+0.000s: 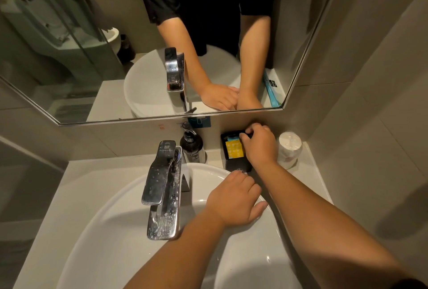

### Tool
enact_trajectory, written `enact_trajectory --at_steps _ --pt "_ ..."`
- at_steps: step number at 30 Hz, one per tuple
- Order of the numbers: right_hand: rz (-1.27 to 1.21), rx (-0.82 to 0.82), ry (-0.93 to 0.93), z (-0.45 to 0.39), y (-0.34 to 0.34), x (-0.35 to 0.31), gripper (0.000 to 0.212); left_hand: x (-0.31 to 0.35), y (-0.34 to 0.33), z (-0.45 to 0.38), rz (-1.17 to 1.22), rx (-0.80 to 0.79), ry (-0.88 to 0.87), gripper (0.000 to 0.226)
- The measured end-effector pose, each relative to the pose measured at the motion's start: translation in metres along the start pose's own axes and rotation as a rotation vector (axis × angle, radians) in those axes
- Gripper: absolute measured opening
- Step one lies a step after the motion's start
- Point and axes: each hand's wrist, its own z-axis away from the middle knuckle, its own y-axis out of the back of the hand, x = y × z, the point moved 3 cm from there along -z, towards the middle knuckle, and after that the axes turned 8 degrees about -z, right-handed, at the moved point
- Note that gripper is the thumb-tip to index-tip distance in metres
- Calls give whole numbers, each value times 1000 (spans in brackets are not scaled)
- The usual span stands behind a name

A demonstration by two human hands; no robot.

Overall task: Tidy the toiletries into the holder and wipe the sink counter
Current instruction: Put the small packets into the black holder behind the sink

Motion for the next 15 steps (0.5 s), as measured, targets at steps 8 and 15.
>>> enact_trajectory --at_steps 8,15 --pt "-276 73 -90 43 68 8 21 -2 0 0 -6 -30 5 41" --pt "240 15 -302 170 137 123 21 -1 1 -2 -5 -41 -6 44"
